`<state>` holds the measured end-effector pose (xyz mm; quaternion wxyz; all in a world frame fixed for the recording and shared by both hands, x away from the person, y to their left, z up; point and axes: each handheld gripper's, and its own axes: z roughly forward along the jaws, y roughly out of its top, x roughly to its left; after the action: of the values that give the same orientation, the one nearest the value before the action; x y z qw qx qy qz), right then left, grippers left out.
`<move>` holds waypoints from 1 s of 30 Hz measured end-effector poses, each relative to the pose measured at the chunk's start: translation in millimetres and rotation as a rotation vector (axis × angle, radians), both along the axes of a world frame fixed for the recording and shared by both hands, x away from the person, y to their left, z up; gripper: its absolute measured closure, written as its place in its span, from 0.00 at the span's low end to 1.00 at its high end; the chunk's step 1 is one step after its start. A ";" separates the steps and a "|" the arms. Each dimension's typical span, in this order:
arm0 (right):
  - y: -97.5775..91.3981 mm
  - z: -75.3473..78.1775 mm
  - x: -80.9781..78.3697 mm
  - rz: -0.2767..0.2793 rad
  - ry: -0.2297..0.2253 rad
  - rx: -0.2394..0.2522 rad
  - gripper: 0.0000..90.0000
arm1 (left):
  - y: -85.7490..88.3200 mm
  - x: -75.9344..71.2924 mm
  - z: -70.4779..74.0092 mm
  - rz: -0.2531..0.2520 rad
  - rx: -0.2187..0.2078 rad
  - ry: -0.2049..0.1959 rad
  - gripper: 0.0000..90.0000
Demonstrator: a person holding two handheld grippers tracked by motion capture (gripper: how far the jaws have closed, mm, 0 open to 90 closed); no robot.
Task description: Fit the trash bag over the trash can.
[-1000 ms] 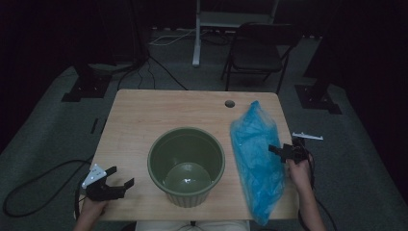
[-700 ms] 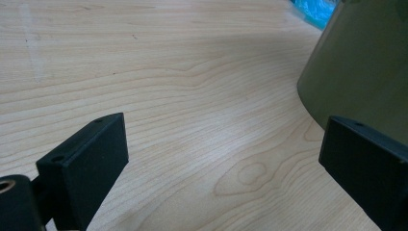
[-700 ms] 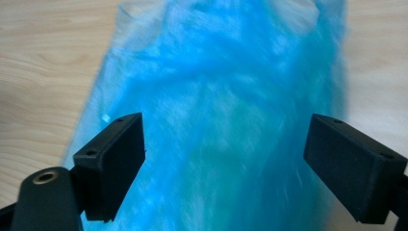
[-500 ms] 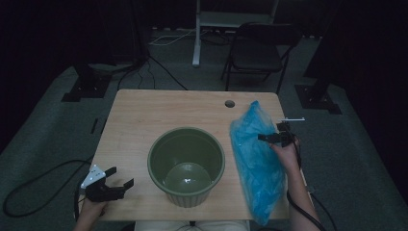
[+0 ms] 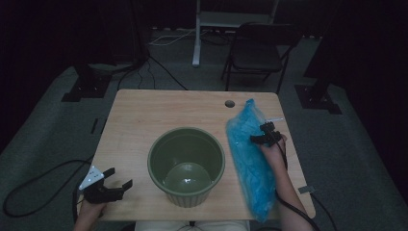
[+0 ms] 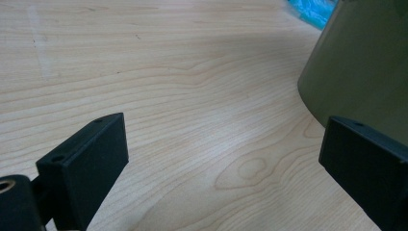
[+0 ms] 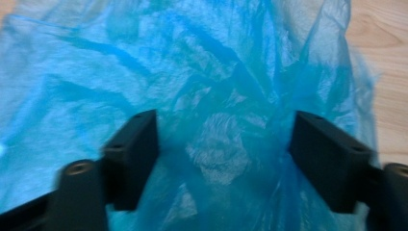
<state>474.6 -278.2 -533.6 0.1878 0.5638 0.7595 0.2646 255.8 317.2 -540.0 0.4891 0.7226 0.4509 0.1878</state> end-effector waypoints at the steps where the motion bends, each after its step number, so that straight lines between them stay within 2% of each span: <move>1: 1.4 1.2 -0.8 0.011 -0.002 -0.001 0.43 | 0.2 0.2 0.0 -0.001 -0.002 0.001 0.04; 2: 3.2 1.9 -2.1 0.016 -0.006 0.002 0.51 | -0.1 0.3 0.1 0.000 -0.005 0.001 0.04; 4: 6.6 2.6 -4.8 0.041 -0.019 0.006 0.74 | -1.3 0.2 0.9 -0.002 -0.002 -0.001 0.04; 6: 8.6 1.7 -6.9 0.040 -0.033 0.018 0.94 | -2.7 0.2 1.3 -0.008 0.001 -0.001 0.04; 7: 8.9 1.3 -7.4 0.036 -0.027 0.040 0.99 | -3.3 0.3 1.2 -0.012 0.004 0.003 0.04; 8: 8.9 1.3 -7.4 0.036 -0.027 0.040 0.99 | -3.3 0.3 1.2 -0.012 0.004 0.003 0.04; 11: 7.6 0.2 -7.3 0.028 -0.022 0.094 1.00 | -5.4 1.1 1.3 -0.017 0.005 0.007 0.04; 12: 7.1 0.9 -8.6 0.025 -0.028 0.097 1.00 | -5.8 1.3 2.0 -0.018 0.005 0.004 0.04; 14: 3.8 7.2 -13.9 0.028 -0.064 0.136 1.00 | -5.6 1.3 2.9 -0.018 0.000 -0.001 0.04; 15: 2.0 12.5 -17.1 0.025 -0.084 0.150 1.00 | -5.3 1.4 3.0 -0.016 0.001 -0.002 0.04; 17: -4.3 27.9 -24.3 0.022 -0.129 0.209 1.00 | -4.2 1.5 2.9 -0.012 -0.001 -0.001 0.04; 19: -8.7 42.6 -31.3 0.023 -0.172 0.226 1.00 | -4.0 1.2 3.1 -0.011 0.001 -0.005 0.04; 21: -13.8 53.4 -36.7 0.024 -0.200 0.266 1.00 | -4.4 0.8 3.6 -0.013 0.002 -0.006 0.04; 25: -20.5 76.6 -49.7 0.030 -0.263 0.315 1.00 | -5.9 1.1 3.2 -0.017 0.003 -0.003 0.04; 26: -20.5 76.6 -49.7 0.030 -0.263 0.315 1.00 | -5.9 1.1 3.2 -0.017 0.003 -0.003 0.04; 27: -21.5 82.9 -53.2 0.032 -0.279 0.319 1.00 | -6.7 1.5 3.3 -0.020 0.003 -0.004 0.04; 28: -24.5 100.0 -62.7 0.041 -0.337 0.349 1.00 | -6.8 1.7 3.4 -0.020 0.002 -0.003 0.04; 30: -26.8 114.9 -69.9 0.048 -0.381 0.364 1.00 | -6.8 2.0 3.3 -0.021 0.004 -0.002 0.04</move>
<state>404.7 -305.0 -418.7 0.2164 0.5102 0.6636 0.5025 257.8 310.4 -536.7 0.4899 0.7281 0.4425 0.1844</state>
